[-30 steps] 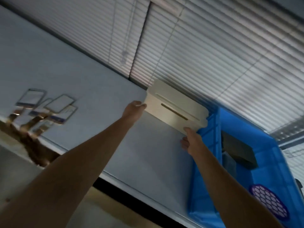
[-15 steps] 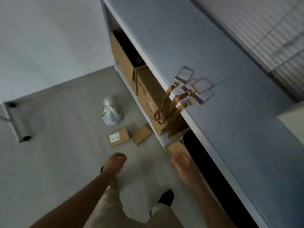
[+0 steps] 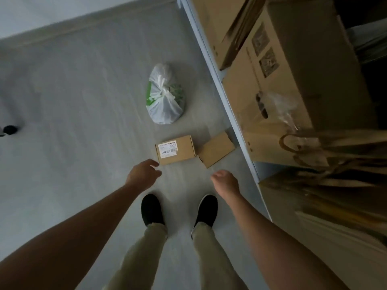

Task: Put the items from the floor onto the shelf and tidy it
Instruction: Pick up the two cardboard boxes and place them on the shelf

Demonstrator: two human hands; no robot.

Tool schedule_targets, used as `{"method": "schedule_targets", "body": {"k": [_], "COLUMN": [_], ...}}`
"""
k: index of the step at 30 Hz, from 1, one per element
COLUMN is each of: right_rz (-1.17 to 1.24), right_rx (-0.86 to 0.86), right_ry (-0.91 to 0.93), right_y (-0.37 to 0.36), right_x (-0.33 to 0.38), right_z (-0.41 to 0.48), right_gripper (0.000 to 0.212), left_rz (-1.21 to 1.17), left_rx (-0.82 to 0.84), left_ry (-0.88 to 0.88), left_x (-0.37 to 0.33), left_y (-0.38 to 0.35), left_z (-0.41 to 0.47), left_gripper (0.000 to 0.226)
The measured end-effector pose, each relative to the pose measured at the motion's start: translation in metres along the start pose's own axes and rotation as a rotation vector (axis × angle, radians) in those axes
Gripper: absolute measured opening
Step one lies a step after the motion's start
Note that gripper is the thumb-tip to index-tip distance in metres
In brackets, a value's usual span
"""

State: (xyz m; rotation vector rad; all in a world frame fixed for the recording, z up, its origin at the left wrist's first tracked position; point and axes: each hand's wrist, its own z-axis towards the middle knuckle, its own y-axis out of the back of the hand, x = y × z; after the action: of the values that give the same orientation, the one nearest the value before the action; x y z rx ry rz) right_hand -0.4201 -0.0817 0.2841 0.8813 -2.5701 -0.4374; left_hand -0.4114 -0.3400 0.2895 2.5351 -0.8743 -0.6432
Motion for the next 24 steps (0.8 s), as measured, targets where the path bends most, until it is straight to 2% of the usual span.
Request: {"method": "schedule_targets", "body": {"k": [4,8,11,12,15,17,19,21,24], "right_rz": [0.057,0.272,0.418,0.409,0.299,0.255,0.273,0.332,0.485], "right_rx": [-0.181,-0.203,-0.125,-0.129,-0.146,-0.202,-0.240,-0.266,-0.280], "right_ry": [-0.106,-0.414,-0.516,-0.528,-0.537,-0.551,-0.565,-0.531,-0.389], "right_y": [-0.036,-0.063,-0.087,-0.096,-0.106,-0.105,-0.098,-0.087,-0.063], "right_x": [-0.003,-0.006,-0.017,-0.019,-0.008,-0.006,-0.008,-0.005,0.012], "right_z": [0.156,0.274,0.349,0.365,0.370,0.364,0.352,0.323,0.242], "right_gripper": [0.051,0.118,0.179,0.182,0.155,0.141,0.147,0.146,0.132], "left_rz": [0.192,0.379,0.489,0.505,0.482,0.314,0.145,-0.023,-0.265], "left_rx": [-0.001,-0.048,-0.038,-0.039,-0.022,0.010,0.026,0.034,0.016], "left_ry": [-0.145,-0.231,-0.316,-0.323,-0.332,-0.286,-0.187,-0.092,0.012], "left_x": [0.002,0.004,0.011,0.013,0.017,0.021,0.026,0.033,0.035], "left_y": [-0.056,-0.105,-0.131,-0.136,-0.136,-0.125,-0.108,-0.086,-0.048], "left_z": [0.147,0.259,0.308,0.317,0.327,0.321,0.306,0.283,0.228], "left_gripper": [0.068,0.106,0.124,0.125,0.105,0.081,0.064,0.055,0.050]}}
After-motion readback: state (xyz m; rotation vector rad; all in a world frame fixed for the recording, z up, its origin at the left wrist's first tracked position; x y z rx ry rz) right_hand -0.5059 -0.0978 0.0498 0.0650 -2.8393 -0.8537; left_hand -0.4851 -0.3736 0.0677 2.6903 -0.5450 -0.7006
